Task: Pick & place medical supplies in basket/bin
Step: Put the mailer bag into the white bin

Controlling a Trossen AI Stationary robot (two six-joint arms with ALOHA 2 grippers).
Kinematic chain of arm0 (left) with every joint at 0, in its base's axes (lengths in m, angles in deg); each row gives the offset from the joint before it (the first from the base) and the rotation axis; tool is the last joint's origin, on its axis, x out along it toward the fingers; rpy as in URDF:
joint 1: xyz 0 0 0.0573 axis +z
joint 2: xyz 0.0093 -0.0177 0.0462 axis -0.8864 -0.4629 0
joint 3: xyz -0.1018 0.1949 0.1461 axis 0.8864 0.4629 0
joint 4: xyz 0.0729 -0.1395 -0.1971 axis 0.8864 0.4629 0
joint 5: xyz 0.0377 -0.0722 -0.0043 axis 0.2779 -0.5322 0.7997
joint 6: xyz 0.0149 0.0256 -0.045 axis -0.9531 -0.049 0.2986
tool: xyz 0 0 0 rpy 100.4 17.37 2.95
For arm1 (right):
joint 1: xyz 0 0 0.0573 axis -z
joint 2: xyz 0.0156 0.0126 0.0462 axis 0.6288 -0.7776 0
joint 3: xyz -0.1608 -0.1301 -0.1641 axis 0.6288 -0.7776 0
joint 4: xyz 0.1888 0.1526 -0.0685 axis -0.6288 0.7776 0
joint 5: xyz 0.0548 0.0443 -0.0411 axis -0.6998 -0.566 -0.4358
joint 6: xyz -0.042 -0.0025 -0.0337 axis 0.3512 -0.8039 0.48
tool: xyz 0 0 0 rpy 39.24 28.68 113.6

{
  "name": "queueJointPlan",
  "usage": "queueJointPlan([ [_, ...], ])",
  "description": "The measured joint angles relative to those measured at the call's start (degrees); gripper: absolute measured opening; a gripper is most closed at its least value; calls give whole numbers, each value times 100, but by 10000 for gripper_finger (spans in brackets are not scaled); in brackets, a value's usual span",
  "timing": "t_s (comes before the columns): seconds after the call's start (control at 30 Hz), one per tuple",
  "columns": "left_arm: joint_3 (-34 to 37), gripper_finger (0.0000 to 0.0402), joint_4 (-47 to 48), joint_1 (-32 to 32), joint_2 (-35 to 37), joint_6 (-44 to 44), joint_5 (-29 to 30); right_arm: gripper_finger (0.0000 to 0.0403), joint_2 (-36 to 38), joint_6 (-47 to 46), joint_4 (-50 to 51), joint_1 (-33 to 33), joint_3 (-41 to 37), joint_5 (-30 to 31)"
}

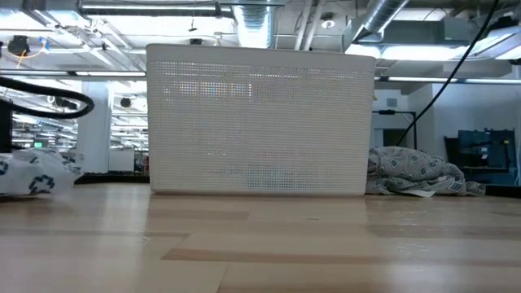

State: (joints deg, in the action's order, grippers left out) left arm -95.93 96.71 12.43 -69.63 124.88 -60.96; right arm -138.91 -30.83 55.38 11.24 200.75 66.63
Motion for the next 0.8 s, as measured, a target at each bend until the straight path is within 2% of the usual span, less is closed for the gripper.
queueJointPlan([
  [0.27,2,185,187,62,0,18,787,250,0,89,0,13,0,1],
  [0.5,4,176,-60,89,0,-164,742,250,0,87,0,-26,0,0],
  [0.6,4,148,-154,87,0,-123,722,249,0,87,0,-42,0,-1],
  [0.8,-9,59,-167,104,13,321,750,249,0,85,0,-37,0,2],
])
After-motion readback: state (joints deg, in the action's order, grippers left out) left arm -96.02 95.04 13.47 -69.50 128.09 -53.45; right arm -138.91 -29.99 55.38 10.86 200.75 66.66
